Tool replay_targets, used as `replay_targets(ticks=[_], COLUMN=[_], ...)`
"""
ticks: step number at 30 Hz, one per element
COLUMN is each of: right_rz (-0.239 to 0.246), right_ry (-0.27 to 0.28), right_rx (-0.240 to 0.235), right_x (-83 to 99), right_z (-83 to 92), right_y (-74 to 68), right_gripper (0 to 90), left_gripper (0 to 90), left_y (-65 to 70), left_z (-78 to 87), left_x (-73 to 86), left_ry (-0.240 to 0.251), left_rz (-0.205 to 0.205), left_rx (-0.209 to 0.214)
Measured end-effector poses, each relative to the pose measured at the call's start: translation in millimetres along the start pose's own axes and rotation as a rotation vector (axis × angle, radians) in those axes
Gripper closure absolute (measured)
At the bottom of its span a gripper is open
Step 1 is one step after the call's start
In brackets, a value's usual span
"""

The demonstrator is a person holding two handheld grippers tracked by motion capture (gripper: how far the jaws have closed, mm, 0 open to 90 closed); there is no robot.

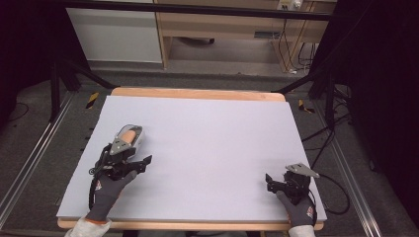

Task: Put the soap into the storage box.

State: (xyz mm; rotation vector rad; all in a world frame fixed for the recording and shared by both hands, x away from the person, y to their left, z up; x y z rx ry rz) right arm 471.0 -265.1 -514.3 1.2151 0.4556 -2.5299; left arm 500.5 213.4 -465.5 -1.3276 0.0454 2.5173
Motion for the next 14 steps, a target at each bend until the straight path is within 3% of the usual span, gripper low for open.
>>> replay_targets(ticks=[6, 10, 14], right_rz=[-0.013, -0.015, -0.014], right_ry=[0.003, 0.003, 0.003], right_rx=[0.007, 0.012, 0.014], right_x=[0.9, 1.3, 1.3], right_z=[1.7, 2.2, 2.2], right_y=[0.9, 1.4, 1.8], right_gripper=[6.3, 6.3, 6.3], left_gripper=[26.6, 25.7, 25.6], left_y=[-1.1, -1.5, -2.8], left_z=[7.2, 11.3, 12.6], left_x=[12.8, 33.5, 43.5], left_ry=[0.011, -0.016, -0.041], left_rz=[-0.001, -0.014, -0.025], left_rx=[-0.004, 0.002, -0.002])
Point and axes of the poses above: each handheld gripper's, and its own axes: z roughly backward along the jaws, x roughly out of its underside, y roughly to its right, the point moved 6 cm from there along -z, roughly forward along the jaws, and after that the axes turned 15 degrees about -x, right-handed, at the moved point
